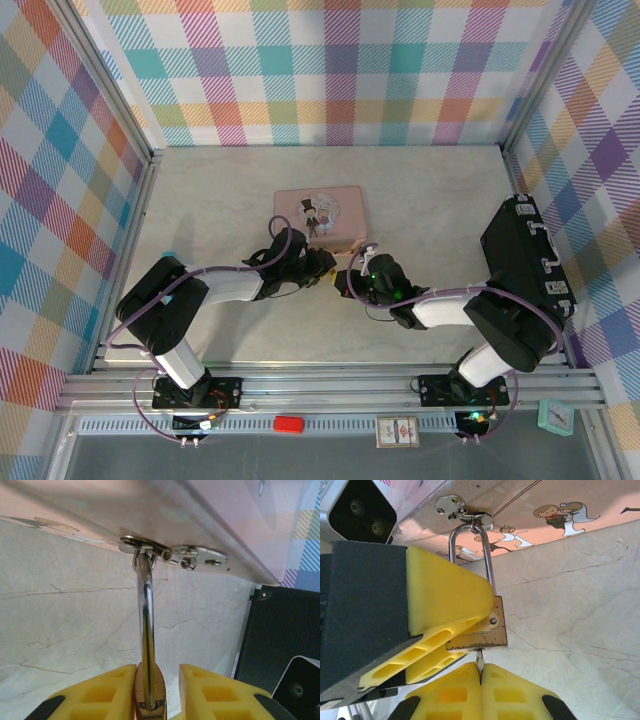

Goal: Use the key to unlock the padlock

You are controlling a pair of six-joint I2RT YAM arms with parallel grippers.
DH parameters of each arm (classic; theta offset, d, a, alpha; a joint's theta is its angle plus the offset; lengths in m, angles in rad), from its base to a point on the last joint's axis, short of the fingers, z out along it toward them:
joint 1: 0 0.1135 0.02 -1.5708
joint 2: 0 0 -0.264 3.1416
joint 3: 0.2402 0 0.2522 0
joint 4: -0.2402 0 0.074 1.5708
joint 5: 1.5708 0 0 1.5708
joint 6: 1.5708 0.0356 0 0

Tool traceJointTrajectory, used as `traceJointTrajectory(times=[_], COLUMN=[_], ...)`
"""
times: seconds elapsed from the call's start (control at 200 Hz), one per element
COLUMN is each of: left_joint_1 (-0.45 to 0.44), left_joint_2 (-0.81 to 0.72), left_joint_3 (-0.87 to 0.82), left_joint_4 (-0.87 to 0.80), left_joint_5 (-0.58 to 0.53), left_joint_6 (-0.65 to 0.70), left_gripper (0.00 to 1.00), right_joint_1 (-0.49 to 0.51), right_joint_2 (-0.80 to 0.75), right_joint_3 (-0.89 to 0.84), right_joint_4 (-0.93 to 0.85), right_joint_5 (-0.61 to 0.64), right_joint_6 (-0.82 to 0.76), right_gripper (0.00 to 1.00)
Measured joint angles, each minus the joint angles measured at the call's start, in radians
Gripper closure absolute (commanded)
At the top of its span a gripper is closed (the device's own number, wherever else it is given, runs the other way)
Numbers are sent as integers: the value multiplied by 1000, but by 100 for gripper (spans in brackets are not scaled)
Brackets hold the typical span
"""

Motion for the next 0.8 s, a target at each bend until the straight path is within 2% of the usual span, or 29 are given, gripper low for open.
traceJointTrajectory(times=[0.18, 0.595, 0.72, 0.8], left_joint_1=[0, 0, 3, 3], left_joint_2=[-10, -17, -17, -24], left_joint_3=[0, -11, -11, -13], left_joint_4=[0, -2, -3, -8], left_joint_5=[-10, -26, -30, -41], left_joint_6=[3, 12, 19, 27], left_gripper=[65, 69, 67, 65], right_joint_1=[0, 7, 8, 10], right_joint_2=[0, 0, -4, -11], right_joint_3=[-3, -21, -21, -21], right_joint_4=[0, -8, -23, -54], right_joint_5=[-3, 5, 5, 5], right_joint_6=[2, 24, 24, 25], right_gripper=[100, 100, 87, 82])
